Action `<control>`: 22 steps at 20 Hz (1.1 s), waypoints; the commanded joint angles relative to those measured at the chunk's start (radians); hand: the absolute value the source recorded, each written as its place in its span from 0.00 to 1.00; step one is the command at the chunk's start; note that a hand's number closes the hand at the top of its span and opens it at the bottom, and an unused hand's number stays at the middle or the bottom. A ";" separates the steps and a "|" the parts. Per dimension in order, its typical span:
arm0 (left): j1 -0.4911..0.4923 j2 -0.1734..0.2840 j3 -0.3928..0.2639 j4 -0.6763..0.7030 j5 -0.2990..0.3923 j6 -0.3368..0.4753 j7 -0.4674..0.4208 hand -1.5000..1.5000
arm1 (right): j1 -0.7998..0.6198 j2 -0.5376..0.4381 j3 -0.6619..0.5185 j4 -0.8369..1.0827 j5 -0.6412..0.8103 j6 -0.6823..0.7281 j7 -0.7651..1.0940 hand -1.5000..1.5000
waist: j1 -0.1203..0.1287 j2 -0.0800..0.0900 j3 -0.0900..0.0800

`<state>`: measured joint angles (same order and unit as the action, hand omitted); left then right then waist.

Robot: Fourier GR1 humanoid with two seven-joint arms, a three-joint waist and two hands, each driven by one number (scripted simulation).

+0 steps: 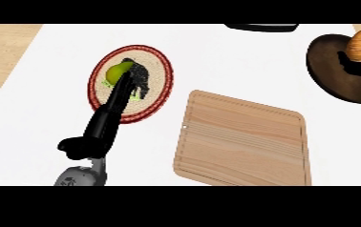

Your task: Pick the croissant from the cutting board and place it in the pan

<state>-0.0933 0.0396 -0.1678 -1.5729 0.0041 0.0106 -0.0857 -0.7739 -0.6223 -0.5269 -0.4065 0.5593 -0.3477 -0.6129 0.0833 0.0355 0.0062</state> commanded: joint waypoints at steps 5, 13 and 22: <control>-0.013 -0.008 -0.030 0.007 -0.020 -0.007 -0.008 0.50 | -0.052 -0.040 0.152 0.206 0.161 0.207 0.126 0.00 | 0.045 0.015 0.001; -0.020 -0.013 -0.014 0.004 -0.003 -0.008 -0.003 0.50 | -0.093 -0.004 0.055 0.236 0.057 0.296 0.009 0.00 | 0.024 0.011 0.005; 0.001 -0.024 -0.020 -0.001 -0.024 0.021 0.005 0.50 | -0.085 -0.122 -0.112 0.276 -0.111 0.490 -0.050 0.00 | -0.012 0.002 0.003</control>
<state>-0.0933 0.0227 -0.1843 -1.5727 -0.0102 0.0183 -0.0868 -0.8703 -0.6892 -0.5922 -0.1531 0.4961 0.0482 -0.6491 0.0866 0.0407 0.0101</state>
